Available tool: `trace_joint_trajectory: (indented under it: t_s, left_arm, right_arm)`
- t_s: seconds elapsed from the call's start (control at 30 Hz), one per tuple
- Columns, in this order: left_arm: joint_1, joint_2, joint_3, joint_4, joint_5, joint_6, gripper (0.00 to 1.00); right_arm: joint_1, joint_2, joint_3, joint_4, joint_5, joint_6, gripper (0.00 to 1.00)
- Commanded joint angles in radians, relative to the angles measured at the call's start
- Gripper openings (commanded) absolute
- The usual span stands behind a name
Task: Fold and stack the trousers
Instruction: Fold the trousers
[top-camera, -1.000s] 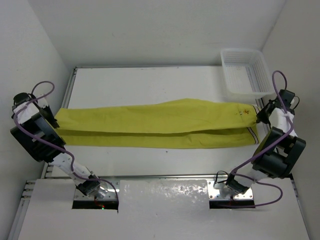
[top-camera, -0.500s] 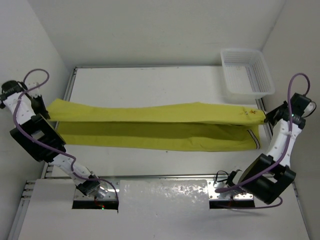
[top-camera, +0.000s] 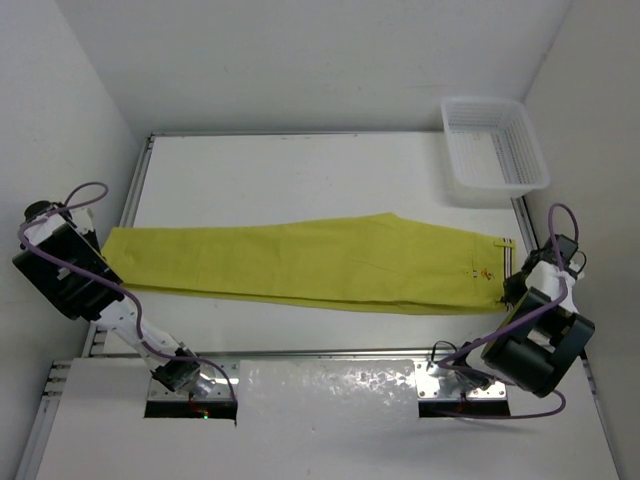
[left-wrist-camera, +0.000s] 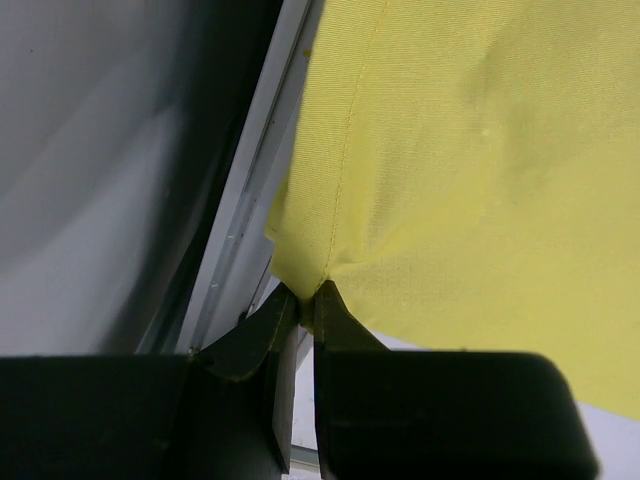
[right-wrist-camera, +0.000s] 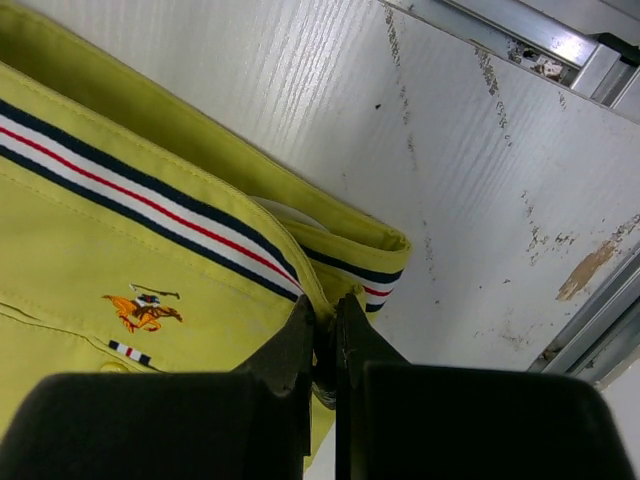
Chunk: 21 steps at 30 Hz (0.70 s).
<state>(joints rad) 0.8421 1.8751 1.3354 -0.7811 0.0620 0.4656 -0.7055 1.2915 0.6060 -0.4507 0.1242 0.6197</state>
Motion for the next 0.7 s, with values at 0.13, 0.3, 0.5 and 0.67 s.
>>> trace_joint_trajectory:
  t_s: [0.13,0.3,0.5,0.67]
  left_arm:
    - [0.003,-0.005,0.162,0.014,0.001,0.011,0.00]
    - [0.003,0.001,0.271,-0.052,0.001,0.015,0.00]
    - [0.003,-0.036,0.125,0.005,-0.036,0.025,0.00]
    - [0.003,-0.010,0.009,0.062,-0.057,0.034,0.15]
  right_arm:
    - [-0.008,-0.037,0.174,-0.017,0.068,-0.055,0.00]
    - [-0.026,-0.095,0.301,-0.166,0.153,-0.054,0.00]
    - [-0.045,-0.155,0.154,-0.194,0.219,-0.003,0.00]
    - [-0.045,-0.121,-0.011,-0.143,0.161,0.098,0.27]
